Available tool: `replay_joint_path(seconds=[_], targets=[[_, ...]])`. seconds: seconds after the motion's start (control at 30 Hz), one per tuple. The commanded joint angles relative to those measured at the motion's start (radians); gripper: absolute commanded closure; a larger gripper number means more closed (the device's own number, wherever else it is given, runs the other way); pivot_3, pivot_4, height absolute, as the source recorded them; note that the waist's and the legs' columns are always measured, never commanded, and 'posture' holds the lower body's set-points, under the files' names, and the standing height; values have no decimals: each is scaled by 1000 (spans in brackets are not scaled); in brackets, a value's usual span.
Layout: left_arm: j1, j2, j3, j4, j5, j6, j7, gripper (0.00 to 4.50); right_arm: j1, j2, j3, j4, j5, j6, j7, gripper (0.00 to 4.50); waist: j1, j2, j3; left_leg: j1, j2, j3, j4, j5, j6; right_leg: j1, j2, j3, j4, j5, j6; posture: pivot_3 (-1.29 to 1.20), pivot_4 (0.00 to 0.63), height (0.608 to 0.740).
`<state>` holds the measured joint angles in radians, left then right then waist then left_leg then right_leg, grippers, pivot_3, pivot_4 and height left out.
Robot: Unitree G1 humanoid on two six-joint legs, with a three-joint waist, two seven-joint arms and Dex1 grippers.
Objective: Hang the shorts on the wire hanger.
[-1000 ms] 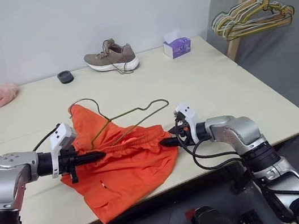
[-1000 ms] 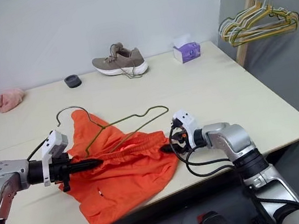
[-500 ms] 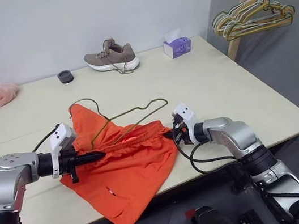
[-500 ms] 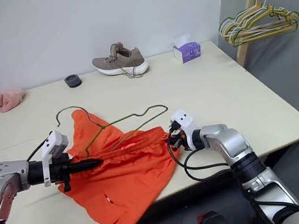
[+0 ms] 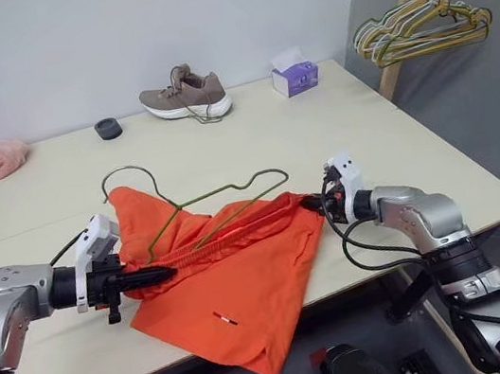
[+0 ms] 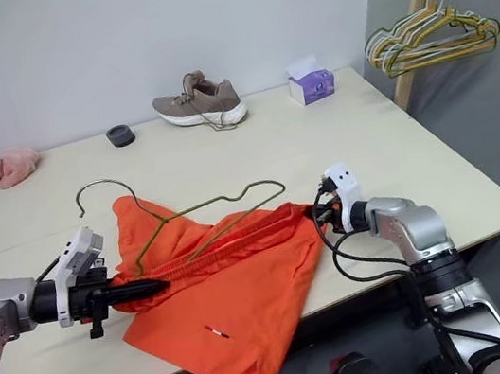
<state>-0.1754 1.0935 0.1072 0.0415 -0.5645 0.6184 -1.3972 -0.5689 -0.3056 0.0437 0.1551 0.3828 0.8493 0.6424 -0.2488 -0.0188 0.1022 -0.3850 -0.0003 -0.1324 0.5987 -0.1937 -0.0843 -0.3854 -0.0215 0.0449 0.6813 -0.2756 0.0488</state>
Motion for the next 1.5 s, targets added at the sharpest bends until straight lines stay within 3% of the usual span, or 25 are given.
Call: replay_joint_path(seconds=[0.03,0.73,1.03,1.23,1.5], targets=[[0,73,38,54,46,-33,-33,4500,-15,-65,-143,4,-3,21,-101,4469,0,0,0,0,0,0,0,0,0,0,0,0,0,0,0,-190,34,740],[-8,123,-61,244,190,-168,-30,4500,-43,-139,-198,-76,111,19,-164,4469,0,1,1,-1,1,1,-3,0,0,-2,1,0,0,-1,-2,-205,34,740],[-78,97,-100,324,234,-228,46,4500,-25,-147,-186,-139,141,47,-145,4469,0,1,1,-1,1,1,-4,0,0,-2,1,0,0,-1,-2,-207,36,740],[-98,95,-155,366,300,-291,84,4500,11,-208,-61,-278,74,-6,-103,4469,0,2,1,-1,1,1,-4,0,0,-3,1,0,0,-2,-3,-213,39,740],[-205,15,-222,397,372,-340,161,4500,-32,-259,167,-453,-61,-133,-78,4469,0,2,1,-1,2,1,-4,0,0,-3,2,-1,0,-2,-3,-218,39,740]])
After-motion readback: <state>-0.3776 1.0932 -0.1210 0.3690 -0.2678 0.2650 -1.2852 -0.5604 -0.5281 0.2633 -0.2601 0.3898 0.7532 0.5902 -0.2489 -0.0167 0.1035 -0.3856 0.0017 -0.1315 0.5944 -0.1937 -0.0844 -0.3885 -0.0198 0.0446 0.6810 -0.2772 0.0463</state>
